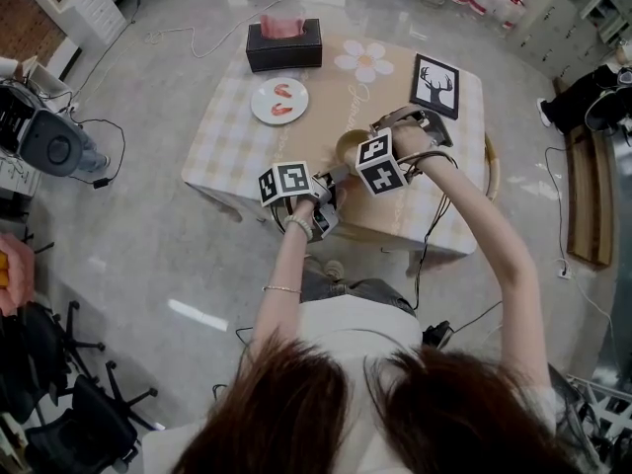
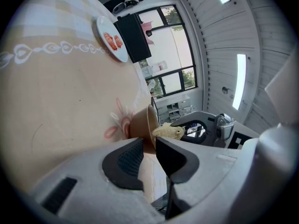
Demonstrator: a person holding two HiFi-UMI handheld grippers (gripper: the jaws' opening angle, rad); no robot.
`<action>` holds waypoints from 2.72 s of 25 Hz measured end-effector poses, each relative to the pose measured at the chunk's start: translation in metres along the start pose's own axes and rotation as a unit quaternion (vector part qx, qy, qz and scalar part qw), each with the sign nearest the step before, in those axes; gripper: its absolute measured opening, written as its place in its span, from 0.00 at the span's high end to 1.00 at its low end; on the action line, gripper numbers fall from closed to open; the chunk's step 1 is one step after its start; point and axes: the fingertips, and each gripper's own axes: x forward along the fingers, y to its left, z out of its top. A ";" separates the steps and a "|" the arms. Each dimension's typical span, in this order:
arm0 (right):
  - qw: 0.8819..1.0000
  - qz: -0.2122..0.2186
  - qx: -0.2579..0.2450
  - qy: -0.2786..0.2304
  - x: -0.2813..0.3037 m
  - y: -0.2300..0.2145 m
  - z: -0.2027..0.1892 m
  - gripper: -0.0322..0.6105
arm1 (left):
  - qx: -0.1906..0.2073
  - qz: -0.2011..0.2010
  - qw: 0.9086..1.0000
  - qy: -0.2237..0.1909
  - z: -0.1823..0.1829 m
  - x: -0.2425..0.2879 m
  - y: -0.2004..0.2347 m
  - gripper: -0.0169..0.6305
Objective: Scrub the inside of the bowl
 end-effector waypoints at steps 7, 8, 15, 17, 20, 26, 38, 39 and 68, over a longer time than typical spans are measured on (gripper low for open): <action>1.000 0.010 -0.012 -0.008 -0.006 0.010 0.012 0.80 | 0.003 -0.001 1.000 0.001 -0.001 0.000 -0.001 0.83; 1.000 0.011 -0.014 -0.010 -0.006 0.010 0.014 0.80 | 0.004 -0.001 1.000 0.000 -0.001 0.000 -0.001 0.83; 0.999 0.021 -0.029 -0.009 -0.009 0.013 0.022 0.80 | 0.001 -0.007 1.000 0.002 -0.003 0.001 -0.001 0.83; 0.999 0.023 -0.030 -0.014 -0.011 0.014 0.024 0.80 | 0.002 -0.007 1.000 0.003 -0.004 0.001 -0.001 0.83; 0.999 0.024 -0.028 -0.024 -0.015 0.012 0.031 0.80 | 0.000 -0.009 1.000 0.003 -0.004 0.001 -0.001 0.83; 0.999 0.019 -0.023 -0.035 -0.018 0.005 0.039 0.80 | -0.001 -0.014 1.000 0.002 -0.004 -0.001 -0.005 0.83; 0.998 0.017 -0.002 -0.054 -0.012 -0.004 0.045 0.80 | 0.000 -0.018 1.000 0.004 -0.004 -0.004 -0.006 0.83; 0.998 0.016 0.000 -0.055 -0.012 -0.004 0.045 0.80 | 0.001 -0.018 1.000 0.004 -0.004 -0.004 -0.006 0.83; 0.784 -0.077 0.454 -0.417 -0.041 -0.008 0.039 0.80 | 0.176 -0.038 0.982 -0.051 0.011 -0.031 -0.038 0.93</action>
